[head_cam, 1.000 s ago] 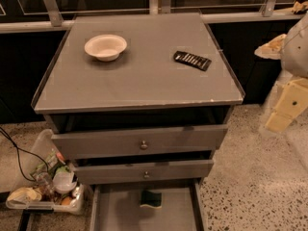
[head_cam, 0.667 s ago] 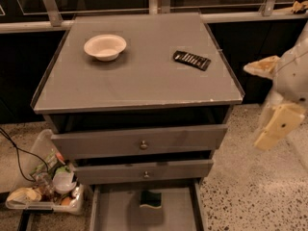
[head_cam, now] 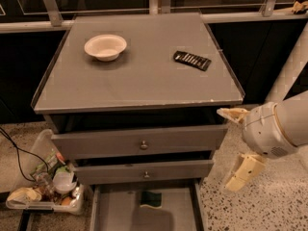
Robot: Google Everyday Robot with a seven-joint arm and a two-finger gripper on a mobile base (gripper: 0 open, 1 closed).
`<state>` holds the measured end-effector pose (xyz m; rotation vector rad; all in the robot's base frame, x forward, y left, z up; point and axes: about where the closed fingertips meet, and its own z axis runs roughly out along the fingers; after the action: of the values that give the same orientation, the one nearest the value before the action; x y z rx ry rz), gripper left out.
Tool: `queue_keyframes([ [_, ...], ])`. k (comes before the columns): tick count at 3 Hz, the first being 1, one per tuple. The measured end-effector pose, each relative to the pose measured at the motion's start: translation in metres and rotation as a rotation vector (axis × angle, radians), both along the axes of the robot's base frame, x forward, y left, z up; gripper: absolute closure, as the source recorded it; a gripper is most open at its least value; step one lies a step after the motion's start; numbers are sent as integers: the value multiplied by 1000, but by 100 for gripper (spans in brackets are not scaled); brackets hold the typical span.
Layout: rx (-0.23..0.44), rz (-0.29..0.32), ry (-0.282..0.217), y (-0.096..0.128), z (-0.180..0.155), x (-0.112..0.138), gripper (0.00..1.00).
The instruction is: Pick sponge from bottom drawer and place on counter
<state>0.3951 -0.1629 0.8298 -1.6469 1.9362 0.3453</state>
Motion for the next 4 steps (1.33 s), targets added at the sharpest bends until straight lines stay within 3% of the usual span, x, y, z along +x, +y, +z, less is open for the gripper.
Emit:
queue_keyframes([
  [1,0,0,-1,0,0,0,0],
  [2,20,15,28,13,-28,-5,0],
  [3,64,15,64,30,-78,-12,0],
  [4,80,17,69,44,-126,-17,0],
])
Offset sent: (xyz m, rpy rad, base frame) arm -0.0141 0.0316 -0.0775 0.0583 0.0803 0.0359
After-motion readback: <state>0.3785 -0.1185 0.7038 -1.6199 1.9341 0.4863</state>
